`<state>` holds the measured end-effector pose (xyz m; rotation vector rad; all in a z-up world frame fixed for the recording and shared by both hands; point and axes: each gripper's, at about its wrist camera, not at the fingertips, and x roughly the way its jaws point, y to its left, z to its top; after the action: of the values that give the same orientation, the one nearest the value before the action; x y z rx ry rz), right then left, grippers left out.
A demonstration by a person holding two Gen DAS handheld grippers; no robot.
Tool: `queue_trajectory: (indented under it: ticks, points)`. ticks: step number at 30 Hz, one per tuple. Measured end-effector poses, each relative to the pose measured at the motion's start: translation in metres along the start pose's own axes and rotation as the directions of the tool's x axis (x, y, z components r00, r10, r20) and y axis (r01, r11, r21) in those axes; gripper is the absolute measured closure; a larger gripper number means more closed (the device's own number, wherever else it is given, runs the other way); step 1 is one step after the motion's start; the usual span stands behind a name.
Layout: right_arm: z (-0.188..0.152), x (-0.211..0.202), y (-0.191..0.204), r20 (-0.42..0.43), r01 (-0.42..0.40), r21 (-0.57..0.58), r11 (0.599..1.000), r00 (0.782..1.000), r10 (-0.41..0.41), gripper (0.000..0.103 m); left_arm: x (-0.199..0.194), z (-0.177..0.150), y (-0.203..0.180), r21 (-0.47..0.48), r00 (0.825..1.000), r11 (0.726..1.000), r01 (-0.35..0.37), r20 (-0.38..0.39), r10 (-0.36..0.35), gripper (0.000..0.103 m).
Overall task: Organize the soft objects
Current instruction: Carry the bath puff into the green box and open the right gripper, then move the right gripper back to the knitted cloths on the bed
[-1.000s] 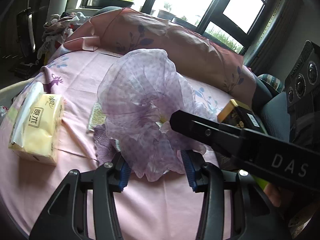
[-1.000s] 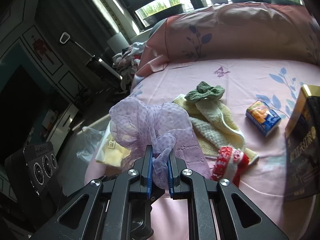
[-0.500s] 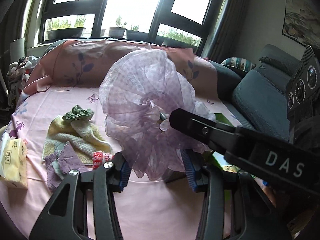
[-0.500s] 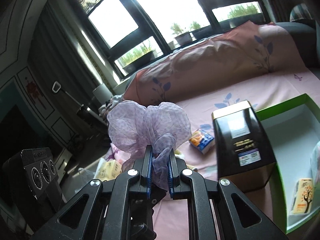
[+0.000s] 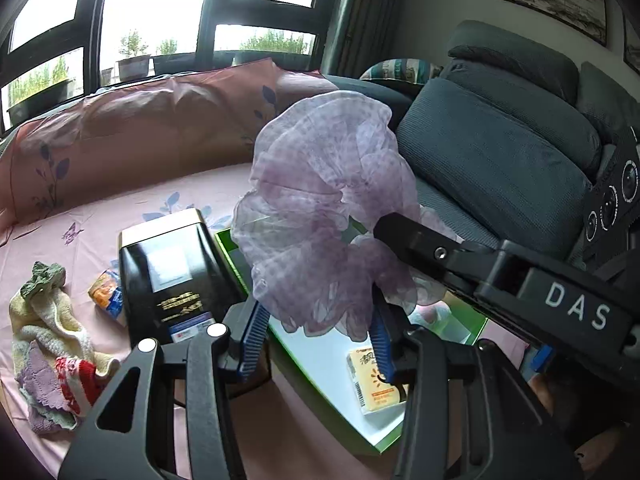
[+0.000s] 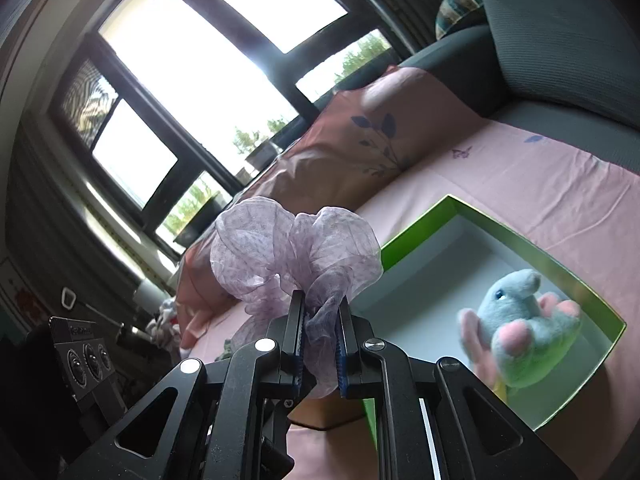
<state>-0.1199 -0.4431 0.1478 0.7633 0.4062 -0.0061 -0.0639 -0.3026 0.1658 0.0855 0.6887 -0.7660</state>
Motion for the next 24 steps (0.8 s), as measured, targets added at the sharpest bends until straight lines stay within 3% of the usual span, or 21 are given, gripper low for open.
queue_trajectory:
  ticks: [8,13,16,21,23,24]
  points:
    - [0.008,0.006,-0.045,0.033,0.054,0.113,0.992,0.998,-0.058,0.089,0.039,0.003,-0.022,0.042,0.998,0.999,0.000,-0.062,0.002,0.058]
    - [0.007,0.012,-0.056,0.030,0.082,0.144,0.986,0.996,-0.087,0.089,0.045,0.003,-0.023,0.040,0.998,0.999,-0.018,-0.061,0.021,0.056]
    - [0.007,0.011,-0.057,0.026,0.093,0.138,0.986,0.995,-0.098,0.085,0.040,0.002,-0.023,0.034,0.998,0.999,-0.027,-0.052,0.029,0.045]
    - [0.010,0.004,-0.048,0.051,0.110,0.109,0.988,0.992,-0.116,0.042,0.023,0.001,-0.016,0.023,1.000,1.000,-0.018,-0.026,0.018,0.027]
    - [0.010,-0.002,-0.043,0.081,0.101,0.098,0.990,0.991,-0.109,0.032,0.015,0.002,-0.013,0.022,0.999,0.999,-0.029,-0.016,0.029,0.024]
    - [0.010,-0.004,-0.040,0.090,0.098,0.091,0.991,0.990,-0.106,0.028,0.010,0.002,-0.010,0.019,0.999,0.999,-0.035,-0.011,0.036,0.018]
